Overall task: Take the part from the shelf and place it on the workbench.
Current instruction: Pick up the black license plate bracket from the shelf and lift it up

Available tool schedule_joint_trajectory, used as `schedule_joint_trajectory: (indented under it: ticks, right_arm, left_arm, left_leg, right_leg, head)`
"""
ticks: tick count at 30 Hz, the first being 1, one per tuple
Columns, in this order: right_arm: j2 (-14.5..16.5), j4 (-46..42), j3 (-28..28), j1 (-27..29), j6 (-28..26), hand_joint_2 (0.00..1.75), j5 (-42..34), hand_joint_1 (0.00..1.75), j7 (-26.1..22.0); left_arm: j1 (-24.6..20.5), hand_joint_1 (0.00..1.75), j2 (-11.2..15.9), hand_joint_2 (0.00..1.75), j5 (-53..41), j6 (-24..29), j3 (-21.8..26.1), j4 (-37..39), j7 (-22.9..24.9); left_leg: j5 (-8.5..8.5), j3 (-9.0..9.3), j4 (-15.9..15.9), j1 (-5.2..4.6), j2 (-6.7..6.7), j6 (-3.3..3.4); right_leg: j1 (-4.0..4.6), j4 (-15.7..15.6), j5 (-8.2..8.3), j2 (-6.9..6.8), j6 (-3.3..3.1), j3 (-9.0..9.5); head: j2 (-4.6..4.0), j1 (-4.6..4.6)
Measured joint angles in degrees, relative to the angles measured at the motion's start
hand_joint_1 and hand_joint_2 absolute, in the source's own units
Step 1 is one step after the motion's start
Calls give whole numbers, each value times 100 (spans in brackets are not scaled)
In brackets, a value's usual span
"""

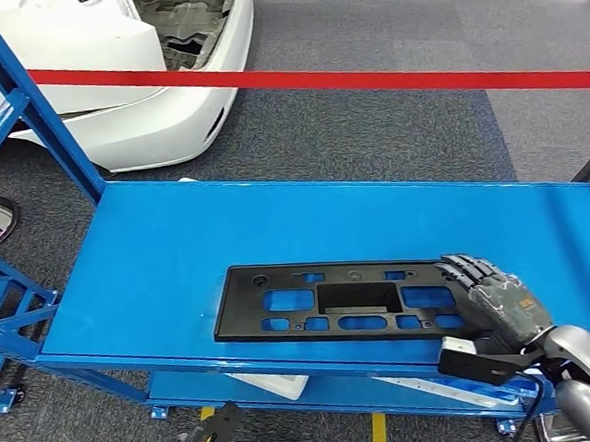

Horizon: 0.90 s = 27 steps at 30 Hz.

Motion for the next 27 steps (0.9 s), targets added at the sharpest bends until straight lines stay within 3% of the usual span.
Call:
schedule_joint_trajectory:
  ticks: [15,27]
  right_arm:
    - [730,921,637,-614,-288,175,-1,0,-80]
    - [926,1234,858,-907,-447,175,28,0,-11]
  left_arm:
    - [-38,0,-17,0,-44,-24,-120,-1,72]
    - [-38,0,-19,0,-28,-26,-132,0,74]
  left_leg:
    - [2,1,0,1,0,1]
    - [2,1,0,0,0,1]
  right_leg:
    - [1,1,0,-1,0,0]
    - [0,1,0,-3,0,0]
  head:
    - [0,-1]
    - [0,0]
